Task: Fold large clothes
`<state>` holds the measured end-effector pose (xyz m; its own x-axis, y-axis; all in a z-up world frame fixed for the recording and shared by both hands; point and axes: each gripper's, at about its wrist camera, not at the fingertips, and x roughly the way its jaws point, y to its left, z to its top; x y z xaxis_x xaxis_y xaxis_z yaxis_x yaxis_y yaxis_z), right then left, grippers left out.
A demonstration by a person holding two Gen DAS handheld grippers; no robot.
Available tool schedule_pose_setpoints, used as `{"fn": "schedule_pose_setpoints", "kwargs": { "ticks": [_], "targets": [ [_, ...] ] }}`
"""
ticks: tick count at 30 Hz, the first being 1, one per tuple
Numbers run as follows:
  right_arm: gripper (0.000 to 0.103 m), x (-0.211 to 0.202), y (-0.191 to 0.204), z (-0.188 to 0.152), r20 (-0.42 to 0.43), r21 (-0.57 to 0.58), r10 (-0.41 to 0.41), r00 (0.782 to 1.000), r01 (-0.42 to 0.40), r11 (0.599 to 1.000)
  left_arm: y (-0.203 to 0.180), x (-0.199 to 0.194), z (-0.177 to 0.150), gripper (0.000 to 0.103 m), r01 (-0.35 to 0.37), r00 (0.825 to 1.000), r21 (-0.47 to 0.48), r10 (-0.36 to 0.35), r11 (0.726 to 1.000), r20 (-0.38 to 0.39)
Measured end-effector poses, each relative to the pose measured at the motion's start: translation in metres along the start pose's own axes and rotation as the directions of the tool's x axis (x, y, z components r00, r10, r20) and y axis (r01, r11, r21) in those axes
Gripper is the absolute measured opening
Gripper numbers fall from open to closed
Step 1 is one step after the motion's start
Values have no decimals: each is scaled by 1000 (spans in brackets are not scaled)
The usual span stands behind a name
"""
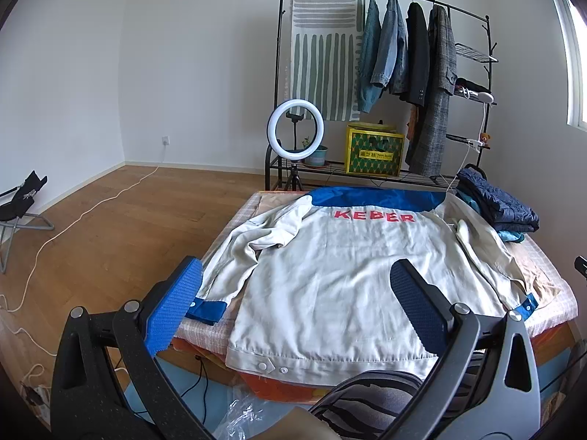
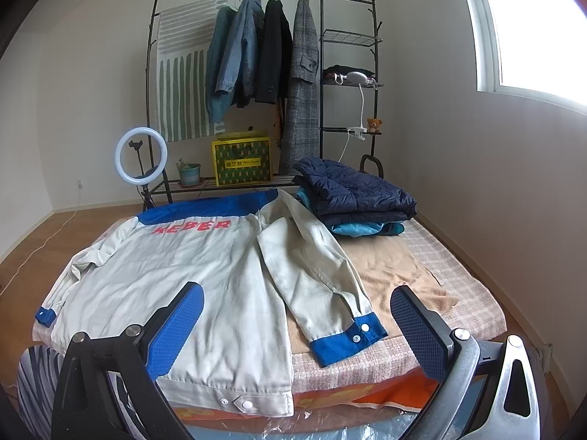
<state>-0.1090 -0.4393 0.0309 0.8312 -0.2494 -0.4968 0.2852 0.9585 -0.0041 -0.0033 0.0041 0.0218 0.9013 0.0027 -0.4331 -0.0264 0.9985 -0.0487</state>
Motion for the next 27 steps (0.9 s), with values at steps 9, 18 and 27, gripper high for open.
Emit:
{"fn": "schedule_pose_setpoints", "kwargs": {
  "ticks": [9, 18, 27],
  "targets": [
    [103, -1, 1, 0, -2, 1, 0, 1000, 0, 1000, -1, -1, 0, 103, 0, 1000, 4, 0, 1000, 2],
    [103, 0, 0, 0, -2, 1, 0, 1000, 0, 1000, -3, -2, 0, 103, 0, 1000, 4, 0, 1000, 2],
    [103, 0, 0, -1, -2, 0, -3, 1000, 3, 1000, -3, -1, 0, 103, -3, 1000, 6, 3, 1000, 3]
  ]
}}
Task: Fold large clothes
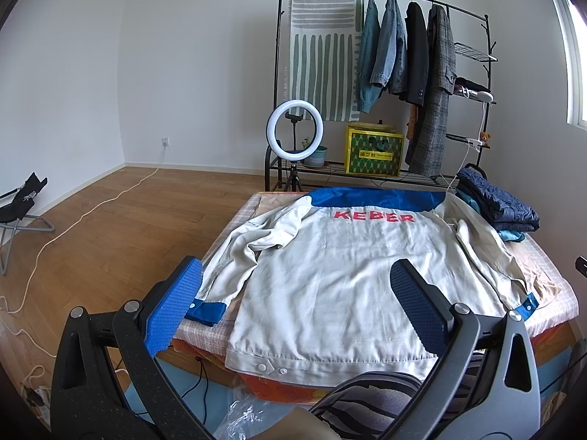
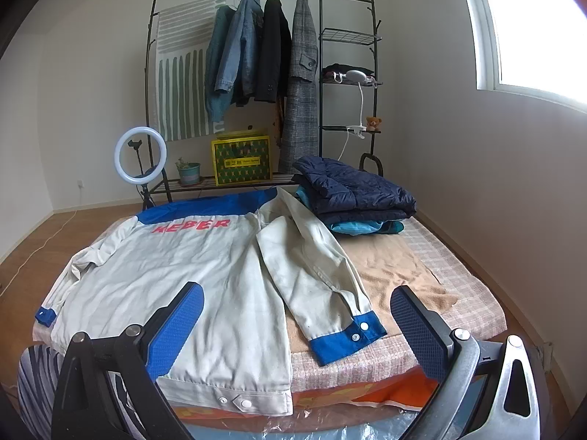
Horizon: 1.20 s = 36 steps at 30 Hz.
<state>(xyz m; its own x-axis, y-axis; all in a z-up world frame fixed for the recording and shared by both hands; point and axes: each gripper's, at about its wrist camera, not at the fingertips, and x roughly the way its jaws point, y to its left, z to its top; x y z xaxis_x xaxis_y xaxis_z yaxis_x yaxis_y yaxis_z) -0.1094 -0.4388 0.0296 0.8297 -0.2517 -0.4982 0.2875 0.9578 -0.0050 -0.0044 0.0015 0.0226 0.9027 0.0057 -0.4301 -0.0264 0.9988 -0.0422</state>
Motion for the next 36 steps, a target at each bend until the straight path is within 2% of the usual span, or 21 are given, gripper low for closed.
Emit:
{"fn": "schedule_pose_setpoints", "kwargs": {
  "ticks": [27, 36],
  "targets": [
    [103, 2, 0, -2, -6, 3, -2, 1000, 2, 1000, 0, 1, -1, 103, -2, 1000, 2, 2, 1000, 0],
    [103, 17, 3, -7, -19, -6, 0, 1000, 0, 1000, 4, 9, -3, 103, -7, 1000, 2, 7, 1000, -8]
  ]
}}
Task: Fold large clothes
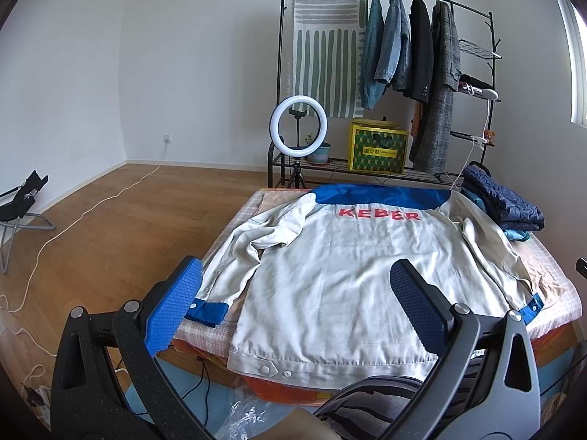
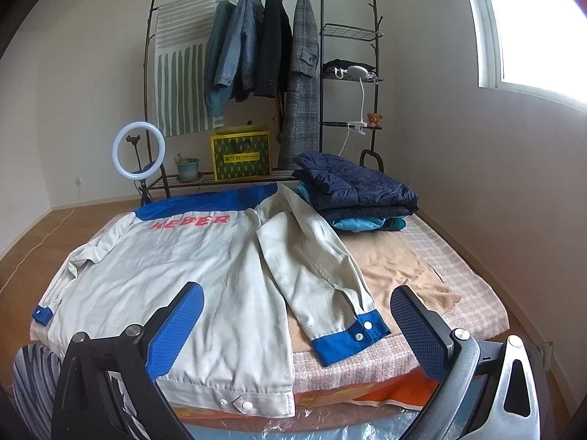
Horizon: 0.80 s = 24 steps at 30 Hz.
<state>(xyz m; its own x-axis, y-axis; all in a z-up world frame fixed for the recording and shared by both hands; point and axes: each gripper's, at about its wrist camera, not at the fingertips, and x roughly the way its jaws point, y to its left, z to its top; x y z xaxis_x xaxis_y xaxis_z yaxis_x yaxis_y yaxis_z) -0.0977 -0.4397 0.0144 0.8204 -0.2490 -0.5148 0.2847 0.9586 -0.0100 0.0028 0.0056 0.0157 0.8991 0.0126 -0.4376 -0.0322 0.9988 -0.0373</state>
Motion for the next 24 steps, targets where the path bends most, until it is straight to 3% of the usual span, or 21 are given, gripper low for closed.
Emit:
{"fn": "schedule_pose_setpoints", "kwargs": {
  "ticks": [13, 18, 24],
  "targets": [
    [103, 34, 20, 16, 22, -80, -30, 999, 32, 996, 26, 47, -4, 103, -56, 998, -15, 56, 998, -18],
    [103, 58, 29, 31, 48, -115, -23, 999, 29, 993, 56, 73, -4, 103, -107, 994, -20, 107, 994, -24],
    [101, 93, 46, 51, 71, -178, -19, 997, 31, 984, 111, 112, -5, 102, -93, 995, -74, 89, 993, -50]
  ]
}}
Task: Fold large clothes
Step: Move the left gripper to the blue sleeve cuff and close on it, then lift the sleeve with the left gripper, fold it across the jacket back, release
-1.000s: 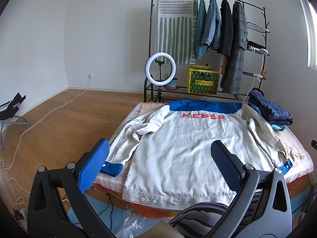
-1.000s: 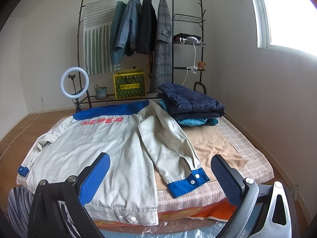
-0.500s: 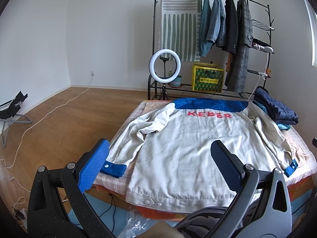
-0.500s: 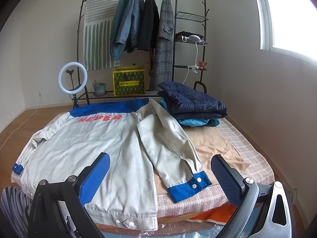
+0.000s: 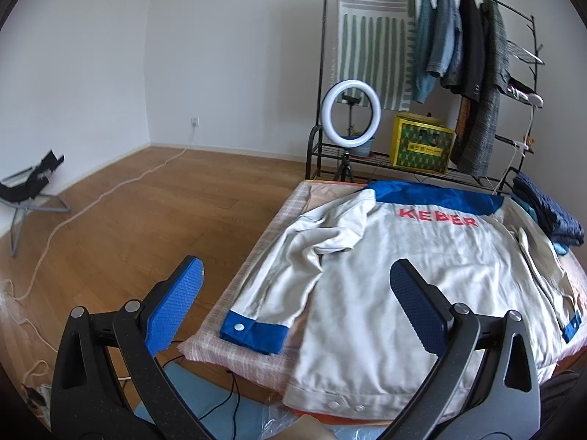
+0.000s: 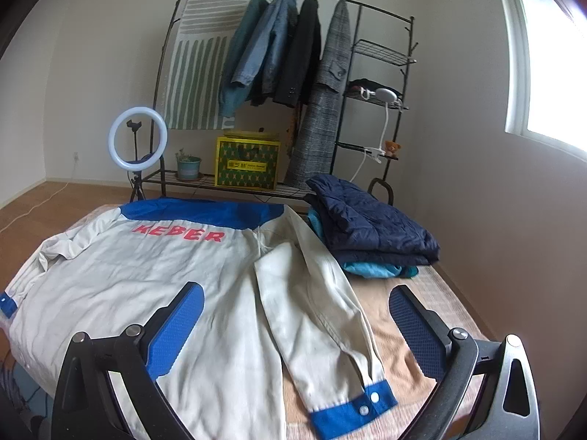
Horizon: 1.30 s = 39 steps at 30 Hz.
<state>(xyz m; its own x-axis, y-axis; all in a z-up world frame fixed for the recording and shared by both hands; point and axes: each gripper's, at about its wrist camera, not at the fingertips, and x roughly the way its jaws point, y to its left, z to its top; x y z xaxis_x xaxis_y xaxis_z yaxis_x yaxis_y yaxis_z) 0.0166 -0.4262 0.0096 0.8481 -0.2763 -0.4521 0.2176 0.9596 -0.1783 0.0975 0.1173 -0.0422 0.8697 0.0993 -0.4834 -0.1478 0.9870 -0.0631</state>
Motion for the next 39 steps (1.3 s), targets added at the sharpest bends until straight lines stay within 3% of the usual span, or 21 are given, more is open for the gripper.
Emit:
{"fn": "schedule_pose_setpoints", "kwargs": {
  "ticks": [3, 8, 14, 18, 21, 30, 31, 33, 34, 35, 36, 39],
  "targets": [
    [101, 17, 9, 8, 7, -17, 0, 1000, 1, 1000, 31, 28, 0, 97, 10, 999, -47, -12, 999, -45],
    [99, 36, 22, 27, 30, 18, 121, 992, -122, 992, 73, 74, -10, 79, 25, 987, -112, -42, 993, -158],
    [98, 43, 60, 60, 28, 0, 241, 970, -242, 970, 107, 128, -34, 67, 61, 951, -195, -116, 979, -286],
    [90, 39, 93, 81, -6, -7, 353, 935, -353, 935, 117, 160, -55, 61, 71, 912, -263, -169, 962, -373],
    [90, 37, 120, 90, -35, 2, 444, 895, -445, 896, 123, 179, -72, 61, 73, 882, -299, -201, 951, -426],
    [84, 56, 210, 90, -115, 49, 583, 804, -582, 812, 126, 198, -104, 60, 32, 853, -299, -182, 954, -489],
    [84, 59, 221, 86, -120, 55, 598, 793, -596, 801, 126, 200, -106, 56, 28, 853, -297, -177, 955, -492],
    [82, 65, 239, 80, -135, 55, 614, 777, -613, 788, 123, 205, -107, 31, 25, 844, -284, -173, 959, -508],
    [81, 69, 248, 76, -145, 51, 620, 771, -620, 783, 121, 208, -108, 26, 22, 841, -275, -166, 961, -515],
    [81, 72, 256, 71, -153, 47, 623, 767, -624, 780, 120, 210, -108, 14, 19, 841, -267, -160, 964, -517],
    [80, 75, 261, 66, -164, 46, 625, 763, -627, 778, 118, 212, -107, 8, 11, 842, -257, -148, 966, -518],
    [77, 85, 276, 50, -212, 41, 631, 746, -639, 768, 117, 211, -101, 3, 5, 865, -248, -129, 969, -485]
  ]
}}
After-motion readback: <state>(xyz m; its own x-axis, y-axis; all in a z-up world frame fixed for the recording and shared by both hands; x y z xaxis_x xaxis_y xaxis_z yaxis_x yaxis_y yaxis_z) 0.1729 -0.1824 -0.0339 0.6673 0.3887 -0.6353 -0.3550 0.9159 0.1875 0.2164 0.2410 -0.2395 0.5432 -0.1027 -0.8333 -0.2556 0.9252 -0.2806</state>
